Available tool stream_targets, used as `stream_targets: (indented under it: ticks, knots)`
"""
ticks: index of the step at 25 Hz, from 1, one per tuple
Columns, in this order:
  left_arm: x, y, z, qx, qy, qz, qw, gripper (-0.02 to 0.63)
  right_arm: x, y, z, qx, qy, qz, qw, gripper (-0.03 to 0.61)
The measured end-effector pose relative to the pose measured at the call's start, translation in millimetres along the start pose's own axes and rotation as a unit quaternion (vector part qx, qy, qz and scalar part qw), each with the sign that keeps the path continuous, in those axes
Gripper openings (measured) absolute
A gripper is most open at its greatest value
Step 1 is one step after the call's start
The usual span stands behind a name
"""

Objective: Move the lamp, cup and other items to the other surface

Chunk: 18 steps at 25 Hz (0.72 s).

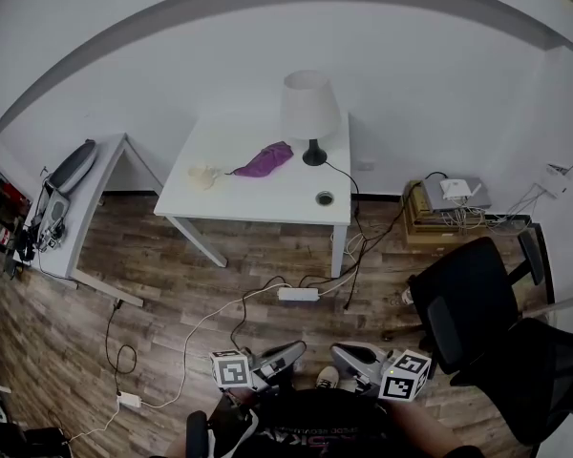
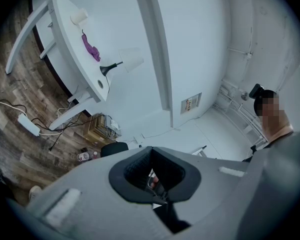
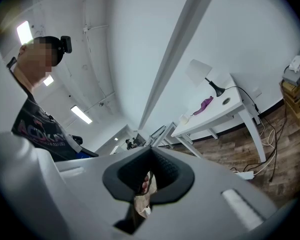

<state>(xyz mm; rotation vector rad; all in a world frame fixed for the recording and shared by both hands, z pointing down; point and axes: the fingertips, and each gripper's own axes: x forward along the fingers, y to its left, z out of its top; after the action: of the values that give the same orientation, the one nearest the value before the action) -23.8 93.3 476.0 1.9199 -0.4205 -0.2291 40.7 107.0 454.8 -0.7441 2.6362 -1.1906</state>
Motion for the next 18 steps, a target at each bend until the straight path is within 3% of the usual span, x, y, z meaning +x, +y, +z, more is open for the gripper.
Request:
stream_targets:
  ticks: [5, 18]
  knots:
    - [6.9, -0.4, 0.1, -0.013, 0.004, -0.001, 0.9999, -0.008, -5.0, -3.3, 6.4, 0.007, -0.012, -0.002, 1.0, 0.006]
    - [15.5, -2.7, 5.7, 0.003, 0.018, 0.005, 0.9998, -0.008, -12.1, -9.7, 19.4, 0.02, -0.04, -0.001, 0.999, 0.006]
